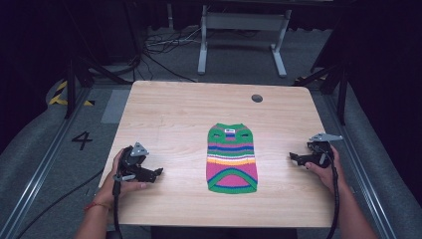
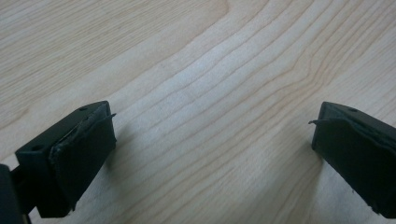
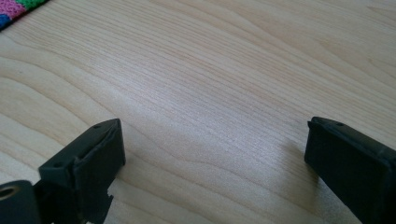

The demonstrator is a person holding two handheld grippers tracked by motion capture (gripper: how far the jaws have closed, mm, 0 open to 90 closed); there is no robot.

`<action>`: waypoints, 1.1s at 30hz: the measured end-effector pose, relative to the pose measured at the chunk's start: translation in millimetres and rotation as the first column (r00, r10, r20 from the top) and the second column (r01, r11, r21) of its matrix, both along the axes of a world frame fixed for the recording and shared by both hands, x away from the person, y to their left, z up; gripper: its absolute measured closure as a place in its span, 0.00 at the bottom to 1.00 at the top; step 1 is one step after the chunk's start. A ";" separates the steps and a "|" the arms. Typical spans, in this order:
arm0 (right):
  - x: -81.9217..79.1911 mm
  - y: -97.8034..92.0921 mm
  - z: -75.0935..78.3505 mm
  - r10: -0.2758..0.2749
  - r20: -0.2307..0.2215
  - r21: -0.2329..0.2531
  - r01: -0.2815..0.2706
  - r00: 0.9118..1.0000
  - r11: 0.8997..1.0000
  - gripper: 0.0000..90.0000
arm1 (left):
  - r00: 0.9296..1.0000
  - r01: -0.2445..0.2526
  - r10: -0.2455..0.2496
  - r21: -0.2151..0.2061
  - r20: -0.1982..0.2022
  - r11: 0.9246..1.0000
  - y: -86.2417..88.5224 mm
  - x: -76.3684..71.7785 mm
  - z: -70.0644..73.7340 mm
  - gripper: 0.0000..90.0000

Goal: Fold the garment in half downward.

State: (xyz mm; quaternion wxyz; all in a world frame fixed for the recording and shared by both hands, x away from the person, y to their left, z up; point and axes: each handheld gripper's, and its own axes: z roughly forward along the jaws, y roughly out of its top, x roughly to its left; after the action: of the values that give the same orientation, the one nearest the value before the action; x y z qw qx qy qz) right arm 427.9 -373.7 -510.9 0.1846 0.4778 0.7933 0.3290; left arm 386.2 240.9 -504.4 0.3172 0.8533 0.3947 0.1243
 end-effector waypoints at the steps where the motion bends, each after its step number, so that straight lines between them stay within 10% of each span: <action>1: 0.0 0.0 0.0 0.000 0.000 0.000 0.000 1.000 1.000 0.06 | 1.000 0.000 0.000 0.000 0.000 1.000 0.0 0.0 0.0 0.00; 13: -0.2 0.3 0.0 -0.002 0.001 0.000 0.002 1.000 1.000 0.06 | 1.000 -0.023 0.023 0.014 -0.008 1.000 1.5 -3.3 2.1 0.01; 18: -1.9 1.5 2.7 0.001 -0.014 -0.004 -0.001 1.000 1.000 0.12 | 1.000 -0.013 0.013 -0.004 -0.010 1.000 2.6 -0.9 6.4 0.19; 33: 13.0 37.0 31.0 0.139 -0.012 -0.003 -0.139 0.990 0.990 0.40 | 0.998 0.066 -0.067 -0.008 -0.011 0.998 -44.6 59.5 29.5 0.35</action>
State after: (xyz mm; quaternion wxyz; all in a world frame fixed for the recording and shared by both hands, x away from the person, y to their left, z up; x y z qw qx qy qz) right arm 441.0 -336.7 -479.9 0.1574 0.4228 0.8265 0.3366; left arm 445.7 196.3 -474.9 0.3222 0.8654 0.3683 0.1074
